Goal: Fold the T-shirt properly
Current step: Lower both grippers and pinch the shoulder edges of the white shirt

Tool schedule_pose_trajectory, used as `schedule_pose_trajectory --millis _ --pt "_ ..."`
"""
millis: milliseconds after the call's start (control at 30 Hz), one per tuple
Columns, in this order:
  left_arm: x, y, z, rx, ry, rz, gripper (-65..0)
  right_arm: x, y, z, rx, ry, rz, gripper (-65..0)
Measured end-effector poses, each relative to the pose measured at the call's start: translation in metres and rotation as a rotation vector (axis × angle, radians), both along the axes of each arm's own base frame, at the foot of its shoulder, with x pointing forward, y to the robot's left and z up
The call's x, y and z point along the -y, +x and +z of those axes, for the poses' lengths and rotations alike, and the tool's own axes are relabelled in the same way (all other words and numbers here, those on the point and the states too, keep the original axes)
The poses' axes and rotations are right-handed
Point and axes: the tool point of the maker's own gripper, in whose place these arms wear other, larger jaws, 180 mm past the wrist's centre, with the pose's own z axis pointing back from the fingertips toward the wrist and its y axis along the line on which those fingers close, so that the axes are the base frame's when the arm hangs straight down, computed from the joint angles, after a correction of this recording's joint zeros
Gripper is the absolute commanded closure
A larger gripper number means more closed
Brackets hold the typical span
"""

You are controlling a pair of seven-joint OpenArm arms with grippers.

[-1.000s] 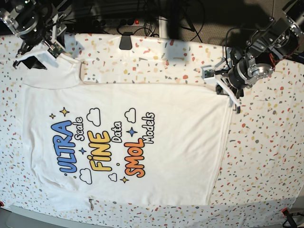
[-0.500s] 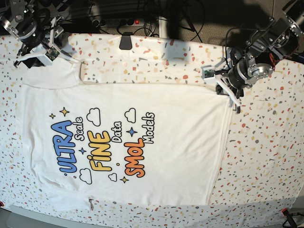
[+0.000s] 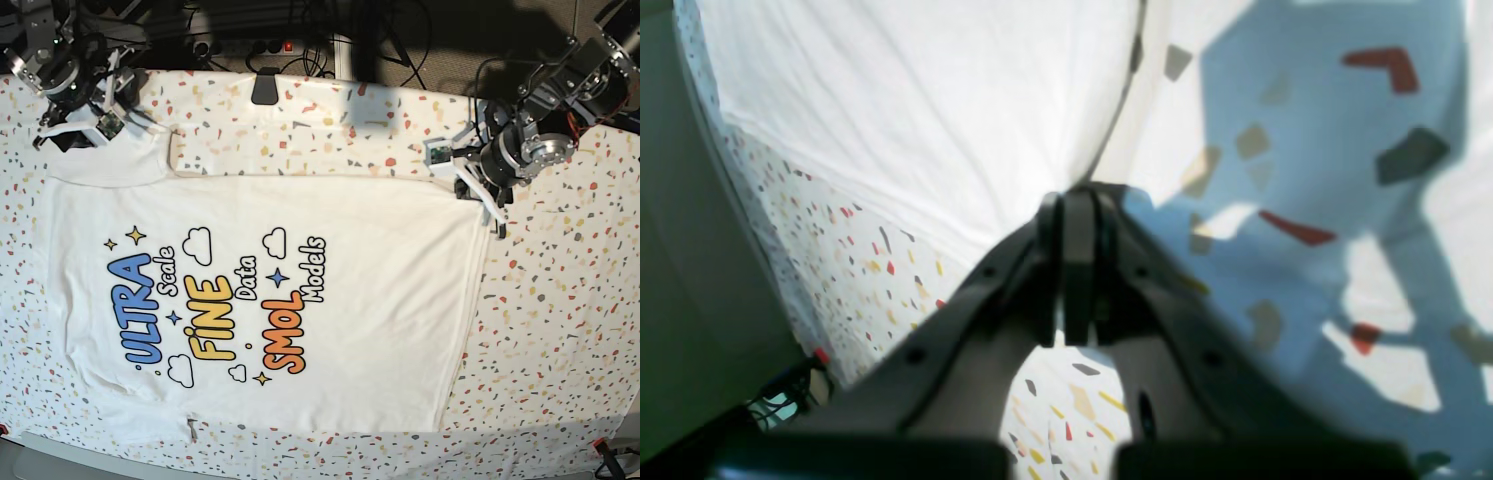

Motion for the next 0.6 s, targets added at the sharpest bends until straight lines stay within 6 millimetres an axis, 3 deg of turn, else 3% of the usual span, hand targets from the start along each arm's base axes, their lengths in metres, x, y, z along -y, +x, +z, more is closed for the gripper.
schedule_pose_trajectory --millis 267,600 --pt "-0.001 0.000 0.000 0.000 0.007 0.007 0.0 -0.037 -0.013 -0.019 -0.064 0.051 0.088 -41.3" --pt "-0.001 0.000 0.000 0.000 0.007 0.007 0.0 -0.021 -0.007 -0.021 -0.024 -0.035 0.071 -41.3"
